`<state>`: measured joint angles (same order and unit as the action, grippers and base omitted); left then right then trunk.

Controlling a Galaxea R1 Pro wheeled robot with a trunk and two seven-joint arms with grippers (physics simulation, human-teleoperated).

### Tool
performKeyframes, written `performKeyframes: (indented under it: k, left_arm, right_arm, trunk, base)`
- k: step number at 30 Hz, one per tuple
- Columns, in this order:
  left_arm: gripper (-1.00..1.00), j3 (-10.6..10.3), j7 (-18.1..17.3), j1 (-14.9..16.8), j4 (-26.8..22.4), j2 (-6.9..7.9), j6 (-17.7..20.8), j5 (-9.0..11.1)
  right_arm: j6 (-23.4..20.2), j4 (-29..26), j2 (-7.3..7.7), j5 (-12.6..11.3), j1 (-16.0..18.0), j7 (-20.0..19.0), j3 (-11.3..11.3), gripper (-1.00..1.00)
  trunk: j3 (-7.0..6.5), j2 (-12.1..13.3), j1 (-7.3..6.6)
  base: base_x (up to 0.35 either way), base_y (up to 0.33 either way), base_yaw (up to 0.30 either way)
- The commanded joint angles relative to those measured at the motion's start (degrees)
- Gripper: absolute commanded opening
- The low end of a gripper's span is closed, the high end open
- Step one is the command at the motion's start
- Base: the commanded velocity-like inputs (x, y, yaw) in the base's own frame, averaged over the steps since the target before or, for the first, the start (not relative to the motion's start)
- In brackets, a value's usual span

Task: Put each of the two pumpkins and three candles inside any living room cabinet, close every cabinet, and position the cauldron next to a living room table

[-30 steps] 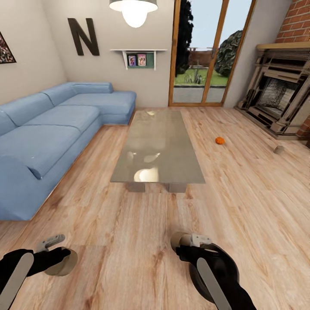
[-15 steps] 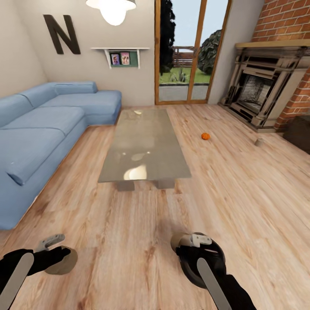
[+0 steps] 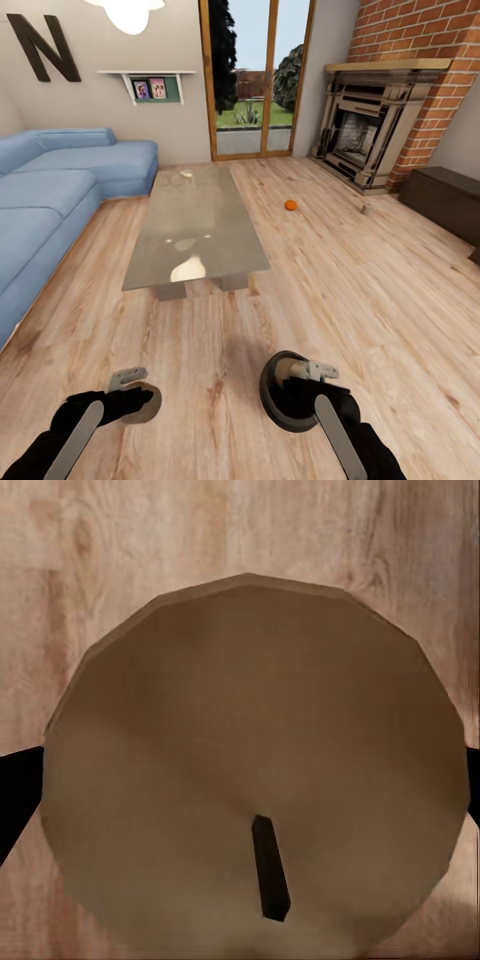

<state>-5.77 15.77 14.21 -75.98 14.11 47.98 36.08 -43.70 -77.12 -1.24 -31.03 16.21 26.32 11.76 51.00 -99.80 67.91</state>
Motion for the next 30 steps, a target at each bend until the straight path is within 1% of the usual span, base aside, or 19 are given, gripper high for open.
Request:
performKeyframes:
  k: [1,2,3,5,6,9,10,12,13,15,17,20,30]
  left_arm:
    - [-1.00,-0.5,0.6,0.0,0.0,-0.37,-0.1,0.2]
    - [-1.00,-0.7,0.6,0.0,0.1,-0.93,-0.3,0.2]
    - [-1.00,-0.9,0.7,0.0,0.1,-1.94,-0.7,0.2]
    - [-1.00,-1.0,0.8,0.0,0.1,-3.03,-1.0,-0.1]
    - [-1.00,-1.0,1.3,0.1,0.1,-3.46,-1.1,-0.5]
    - [-1.00,-1.0,3.5,0.0,0.1,-3.82,-1.2,-1.3]
    - [-1.00,-1.0,4.2,0.1,0.1,-3.88,-1.2,-1.4]
    - [-1.00,-1.0,4.6,0.1,0.1,-4.11,-1.3,-1.4]
    - [-1.00,-1.0,4.7,0.0,0.1,-4.81,-1.4,-1.5]
    - [-1.00,-1.1,4.8,0.0,0.1,-6.10,-1.6,-1.6]
    - [-1.00,-1.1,5.2,0.1,0.2,-6.58,-2.0,-2.2]
    - [-1.00,-1.1,6.1,0.1,0.2,-6.77,-3.1,-3.0]
    - [-1.00,-1.1,6.4,0.0,0.2,-6.90,-3.7,-3.3]
  right_arm:
    - [0.1,0.1,0.06,-1.4,0.0,0.4,-1.8,-1.00]
    - [0.1,0.4,0.12,-1.4,0.0,0.4,-2.9,-1.00]
    - [0.1,1.1,0.21,-1.4,0.0,0.4,-4.3,-1.00]
    - [0.1,2.2,0.33,-1.4,0.0,0.4,-5.7,-1.00]
    - [0.1,2.7,0.39,-1.4,0.0,0.4,-6.6,-1.00]
    - [0.0,3.0,0.54,-1.3,0.0,0.4,-8.9,-1.00]
    - [0.0,3.1,0.58,-1.3,0.0,0.5,-10.0,-1.00]
    - [0.0,3.1,0.61,-1.3,0.0,0.4,-11.7,-1.00]
    - [-0.1,3.1,0.62,-1.3,0.0,0.4,-12.9,-1.00]
    - [-0.1,3.2,0.62,-1.4,0.0,0.4,-14.2,-1.00]
    - [0.0,3.7,0.63,-1.4,0.0,0.4,-14.7,-1.00]
    - [0.0,4.6,0.63,-1.4,0.0,0.5,-14.9,-1.00]
    - [0.0,5.0,0.63,-1.5,0.0,0.5,-14.9,-1.00]
  trunk:
    - [0.05,0.0,-0.01]
    - [0.06,0.0,-0.01]
    - [0.07,0.0,-0.01]
    - [0.07,0.0,-0.01]
    - [0.07,0.0,-0.01]
    - [0.07,0.0,-0.01]
    - [0.07,0.0,-0.01]
    - [0.07,0.0,-0.01]
    - [0.07,0.0,-0.01]
    - [0.07,0.0,-0.01]
    - [0.07,0.0,-0.01]
    - [0.07,0.0,-0.01]
    - [0.07,0.0,-0.01]
  base:
    - [0.000,0.000,-0.272]
    - [0.000,0.000,-0.273]
    - [0.000,0.000,-0.274]
    - [0.000,0.000,-0.275]
    - [0.000,0.000,-0.276]
    - [0.000,0.000,-0.277]
    - [0.000,0.000,-0.278]
    - [0.000,0.000,-0.278]
    - [0.000,0.000,-0.278]
    - [0.000,0.000,-0.278]
    - [0.000,0.000,-0.278]
    - [0.000,0.000,-0.278]
    - [0.000,0.000,-0.278]
